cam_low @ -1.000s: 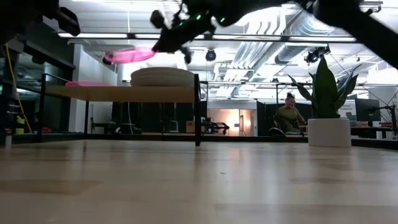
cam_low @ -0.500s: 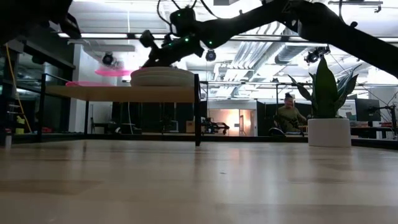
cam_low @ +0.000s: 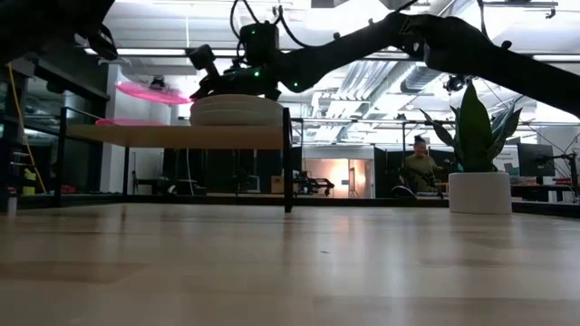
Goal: Place and stack plates onto a shelf
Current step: Stack the bottom transparent pink plate on top of the pink transparent plate on the shelf, then stack the transparent pink plate on top of the pink transparent plate on the shelf
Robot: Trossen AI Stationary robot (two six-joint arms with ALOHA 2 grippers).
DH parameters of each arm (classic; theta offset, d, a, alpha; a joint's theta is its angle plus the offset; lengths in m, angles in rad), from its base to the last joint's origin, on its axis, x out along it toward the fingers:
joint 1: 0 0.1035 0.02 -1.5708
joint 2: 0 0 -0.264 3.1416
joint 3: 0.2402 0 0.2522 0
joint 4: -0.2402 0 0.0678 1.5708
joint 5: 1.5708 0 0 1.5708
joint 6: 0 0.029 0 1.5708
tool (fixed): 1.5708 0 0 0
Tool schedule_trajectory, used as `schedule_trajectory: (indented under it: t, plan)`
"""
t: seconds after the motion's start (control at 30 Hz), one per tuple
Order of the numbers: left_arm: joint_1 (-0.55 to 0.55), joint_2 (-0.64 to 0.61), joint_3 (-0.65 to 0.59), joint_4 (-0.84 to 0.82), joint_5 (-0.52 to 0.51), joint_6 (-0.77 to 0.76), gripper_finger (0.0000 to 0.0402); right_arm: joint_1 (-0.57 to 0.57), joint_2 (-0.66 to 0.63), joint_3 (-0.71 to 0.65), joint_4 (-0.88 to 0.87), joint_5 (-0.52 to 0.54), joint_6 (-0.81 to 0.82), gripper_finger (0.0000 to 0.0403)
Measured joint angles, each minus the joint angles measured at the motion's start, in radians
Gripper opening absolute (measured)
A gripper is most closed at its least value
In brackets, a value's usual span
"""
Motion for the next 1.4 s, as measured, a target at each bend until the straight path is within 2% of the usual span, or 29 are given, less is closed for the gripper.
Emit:
schedule_trajectory:
  t: [0.3,0.57,0.7,0.87,1.03,1.13,1.23,1.3,1.4]
  plan:
    - [0.0,0.0,0.0,-0.01,-0.001,0.0,0.0001,0.002,0.01,-0.001,0.046,-0.014,-0.016,0.0013]
    - [0.0,0.0,0.0,-0.025,-0.003,0.0,0.0001,0.003,0.012,-0.002,0.043,-0.02,-0.071,0.0103]
    - [0.0,0.0,0.0,-0.037,-0.003,0.0,0.0001,0.003,0.013,-0.003,0.049,-0.027,-0.111,0.0131]
    - [0.0,0.0,0.0,-0.042,-0.003,-0.018,0.0001,-0.005,0.013,-0.004,0.049,-0.101,-0.154,0.0138]
    - [-0.001,0.0,0.0,-0.051,-0.002,-0.035,0.0001,-0.029,-0.031,-0.007,0.023,-0.269,-0.203,0.0138]
    - [-0.001,0.0,0.0,-0.062,-0.001,-0.035,0.0001,-0.047,-0.104,-0.005,-0.093,-0.34,-0.296,0.0138]
    - [-0.001,0.0,0.0,-0.071,-0.001,-0.035,0.0001,-0.054,-0.191,-0.005,-0.332,-0.33,-0.451,0.0138]
    - [-0.001,0.0,0.0,-0.071,-0.001,-0.035,0.0001,-0.046,-0.249,-0.005,-0.516,-0.287,-0.566,0.0138]
    - [-0.001,0.0,0.0,-0.071,-0.002,-0.035,0.0001,-0.017,-0.346,-0.004,-0.793,-0.15,-0.706,0.0138]
